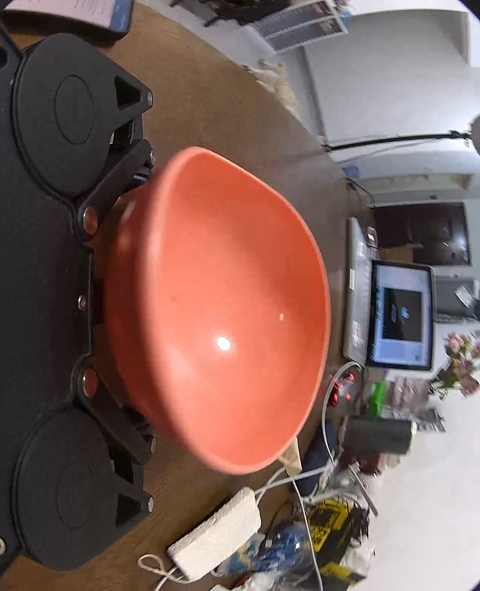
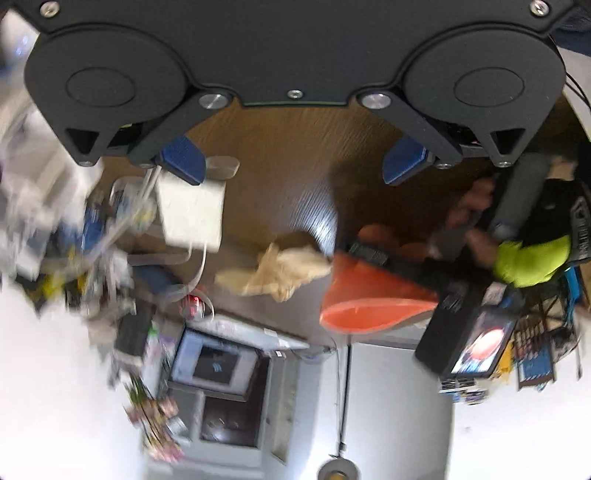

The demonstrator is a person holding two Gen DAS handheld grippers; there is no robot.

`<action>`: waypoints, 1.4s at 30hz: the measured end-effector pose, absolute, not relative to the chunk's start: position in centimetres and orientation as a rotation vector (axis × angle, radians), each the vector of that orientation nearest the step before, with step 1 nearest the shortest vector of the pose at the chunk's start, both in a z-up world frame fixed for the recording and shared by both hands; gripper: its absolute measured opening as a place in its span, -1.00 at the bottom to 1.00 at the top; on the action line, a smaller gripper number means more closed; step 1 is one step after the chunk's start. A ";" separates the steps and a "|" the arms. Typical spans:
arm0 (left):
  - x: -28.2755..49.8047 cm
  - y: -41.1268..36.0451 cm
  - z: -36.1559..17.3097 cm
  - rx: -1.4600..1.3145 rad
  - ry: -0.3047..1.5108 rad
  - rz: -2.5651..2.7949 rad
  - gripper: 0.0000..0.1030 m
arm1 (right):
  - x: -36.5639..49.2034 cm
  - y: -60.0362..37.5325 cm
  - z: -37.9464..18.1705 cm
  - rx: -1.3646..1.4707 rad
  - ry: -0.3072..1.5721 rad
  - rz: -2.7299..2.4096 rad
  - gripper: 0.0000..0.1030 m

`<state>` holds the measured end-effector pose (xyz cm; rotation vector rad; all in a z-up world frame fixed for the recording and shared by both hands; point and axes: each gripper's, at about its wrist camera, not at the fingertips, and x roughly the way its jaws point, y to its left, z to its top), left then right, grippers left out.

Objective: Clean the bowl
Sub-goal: 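Lift the bowl with the left gripper while the right gripper grasps the beige cloth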

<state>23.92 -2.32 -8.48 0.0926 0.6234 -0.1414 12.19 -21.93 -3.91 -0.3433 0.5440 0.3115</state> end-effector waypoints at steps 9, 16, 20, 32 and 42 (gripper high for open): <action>23.6 -1.8 -8.2 0.067 0.577 -0.204 0.91 | 17.6 -21.9 -0.3 -0.650 0.502 0.450 0.99; 23.6 -1.4 -8.4 0.041 0.596 -0.212 0.91 | 25.7 -20.9 1.2 -0.704 0.648 0.645 0.99; 23.7 -0.8 -8.5 0.004 0.596 -0.232 0.91 | 31.9 -19.6 0.6 -0.884 0.712 0.715 0.99; 23.9 -0.4 -8.5 -0.012 0.597 -0.253 0.91 | 41.2 -15.4 -5.5 -1.059 0.979 1.042 0.54; 23.8 -0.2 -8.7 -0.022 0.601 -0.260 0.91 | 39.4 -16.8 -5.4 -0.986 1.014 1.135 -0.69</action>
